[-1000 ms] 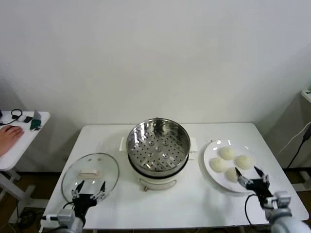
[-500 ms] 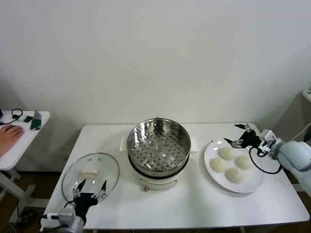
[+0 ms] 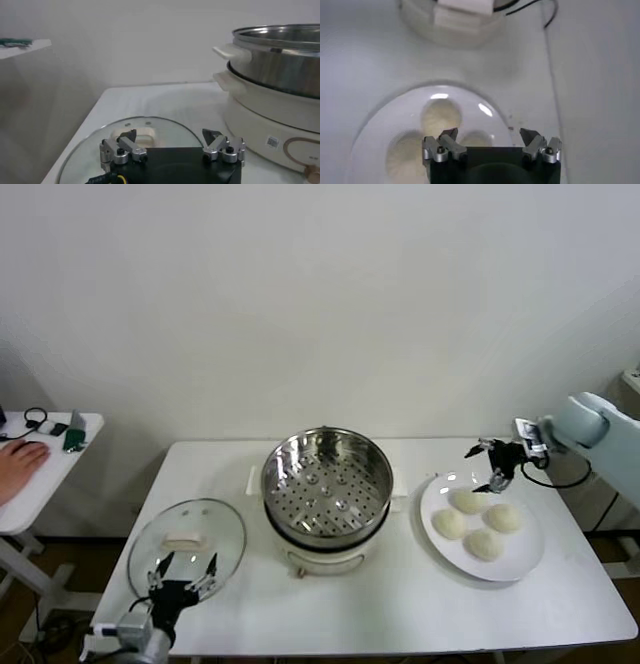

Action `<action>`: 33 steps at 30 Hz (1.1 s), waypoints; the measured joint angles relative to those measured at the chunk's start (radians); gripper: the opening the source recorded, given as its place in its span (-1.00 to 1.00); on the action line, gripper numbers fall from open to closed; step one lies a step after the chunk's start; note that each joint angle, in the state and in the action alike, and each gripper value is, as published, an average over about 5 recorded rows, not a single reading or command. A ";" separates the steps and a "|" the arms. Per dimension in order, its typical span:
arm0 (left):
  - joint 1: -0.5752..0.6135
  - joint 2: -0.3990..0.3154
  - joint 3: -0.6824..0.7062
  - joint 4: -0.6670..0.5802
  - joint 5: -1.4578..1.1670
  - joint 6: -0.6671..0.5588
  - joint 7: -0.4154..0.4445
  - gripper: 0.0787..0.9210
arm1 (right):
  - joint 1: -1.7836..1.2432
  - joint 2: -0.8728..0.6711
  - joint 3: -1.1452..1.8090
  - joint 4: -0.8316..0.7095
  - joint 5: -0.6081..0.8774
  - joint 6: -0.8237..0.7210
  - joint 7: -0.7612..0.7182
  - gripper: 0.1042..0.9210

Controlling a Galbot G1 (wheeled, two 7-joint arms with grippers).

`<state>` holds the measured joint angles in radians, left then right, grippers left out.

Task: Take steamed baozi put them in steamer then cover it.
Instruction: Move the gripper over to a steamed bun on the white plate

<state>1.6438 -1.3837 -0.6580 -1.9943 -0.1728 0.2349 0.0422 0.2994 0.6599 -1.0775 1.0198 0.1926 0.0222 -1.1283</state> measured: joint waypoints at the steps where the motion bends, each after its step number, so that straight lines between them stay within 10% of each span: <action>1: 0.001 0.000 -0.001 0.000 -0.001 0.000 0.000 0.77 | 0.010 0.012 -0.023 -0.015 -0.004 0.002 -0.006 0.76; 33: 0.011 -0.002 -0.010 0.028 -0.007 -0.011 -0.003 0.77 | -0.139 0.267 0.040 -0.381 -0.157 0.029 0.030 0.76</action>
<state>1.6544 -1.3859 -0.6677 -1.9665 -0.1795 0.2241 0.0395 0.1600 0.9272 -1.0372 0.6385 0.0352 0.0512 -1.0987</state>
